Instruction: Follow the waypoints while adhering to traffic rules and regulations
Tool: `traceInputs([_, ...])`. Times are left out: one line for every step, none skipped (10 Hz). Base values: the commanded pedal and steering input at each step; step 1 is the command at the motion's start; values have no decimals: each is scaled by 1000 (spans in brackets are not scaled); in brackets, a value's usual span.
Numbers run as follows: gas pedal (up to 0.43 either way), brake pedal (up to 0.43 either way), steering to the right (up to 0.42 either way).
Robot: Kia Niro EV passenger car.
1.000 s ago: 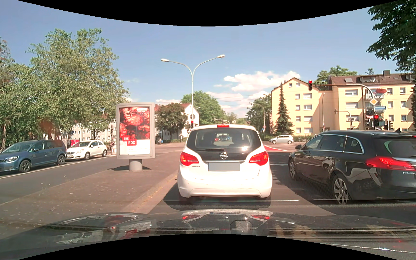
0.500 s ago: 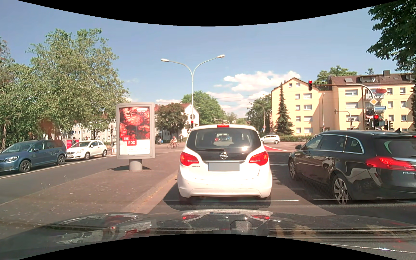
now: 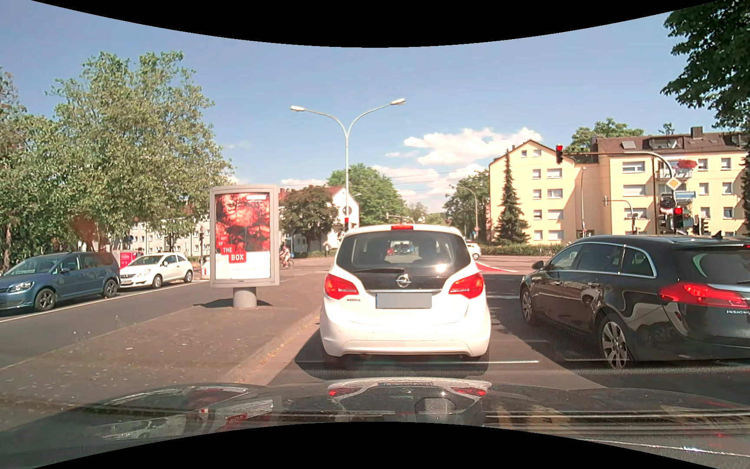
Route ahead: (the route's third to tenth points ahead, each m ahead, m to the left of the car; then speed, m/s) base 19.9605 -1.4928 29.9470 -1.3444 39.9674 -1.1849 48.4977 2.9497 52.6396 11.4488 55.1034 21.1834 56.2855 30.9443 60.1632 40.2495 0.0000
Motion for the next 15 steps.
traceInputs([0,250,11])
traceInputs([0,250,11])
traceInputs([0,256,11])
traceInputs([0,250,11])
traceInputs([0,250,11])
traceInputs([0,250,11])
traceInputs([0,250,11])
traceInputs([0,250,11])
traceInputs([0,250,11])
traceInputs([0,250,11])
traceInputs([0,250,11])
traceInputs([0,250,11])
traceInputs([0,250,11])
traceInputs([0,250,11])
traceInputs([0,256,11])
